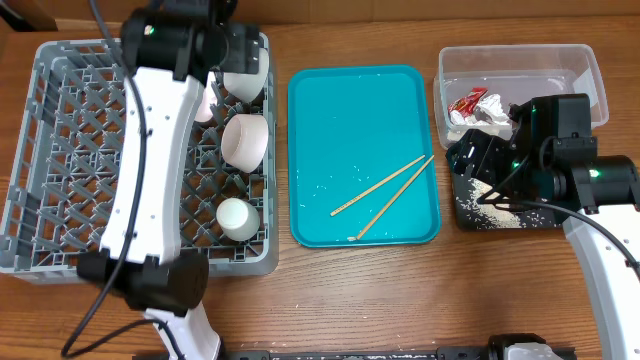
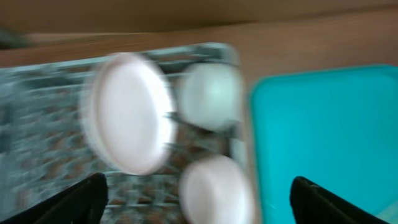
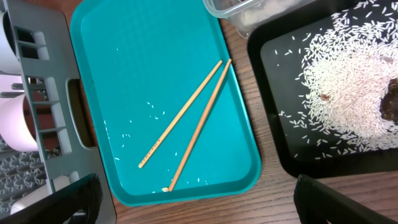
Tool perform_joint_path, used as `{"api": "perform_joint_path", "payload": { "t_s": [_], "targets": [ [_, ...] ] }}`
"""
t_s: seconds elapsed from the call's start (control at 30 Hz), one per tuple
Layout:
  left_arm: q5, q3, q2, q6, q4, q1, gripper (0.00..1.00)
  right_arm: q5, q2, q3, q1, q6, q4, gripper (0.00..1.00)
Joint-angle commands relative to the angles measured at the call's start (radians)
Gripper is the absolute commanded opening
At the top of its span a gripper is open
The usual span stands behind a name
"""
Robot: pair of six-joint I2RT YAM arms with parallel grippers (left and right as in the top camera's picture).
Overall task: Sort waste into correct bins and load items into the dishwasher
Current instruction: 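Release the plate and move the left gripper back toward the teal tray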
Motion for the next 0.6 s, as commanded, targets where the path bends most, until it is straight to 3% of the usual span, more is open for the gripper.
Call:
{"api": "perform_joint_path", "payload": {
  "t_s": [0.0, 0.13, 0.2, 0.4, 0.57],
  "targets": [
    [0.262, -0.008, 0.022, 0.080, -0.034, -0.056, 0.92, 0.008, -0.003, 0.014, -0.002, -0.002, 0.005, 1.00],
    [0.289, -0.071, 0.081, 0.196, -0.037, -0.139, 0.91, 0.008, -0.003, 0.014, -0.002, -0.002, 0.005, 1.00],
    [0.287, -0.105, 0.127, 0.248, -0.035, -0.183, 0.85, 0.008, -0.003, 0.014, -0.002, -0.002, 0.005, 1.00],
    [0.285, -0.171, 0.278, 0.298, -0.026, -0.282, 0.80, 0.008, -0.003, 0.014, -0.002, -0.002, 0.005, 1.00],
    [0.285, -0.177, 0.393, 0.352, -0.016, -0.356, 0.82, 0.008, -0.003, 0.014, -0.002, -0.002, 0.005, 1.00]
  ]
}}
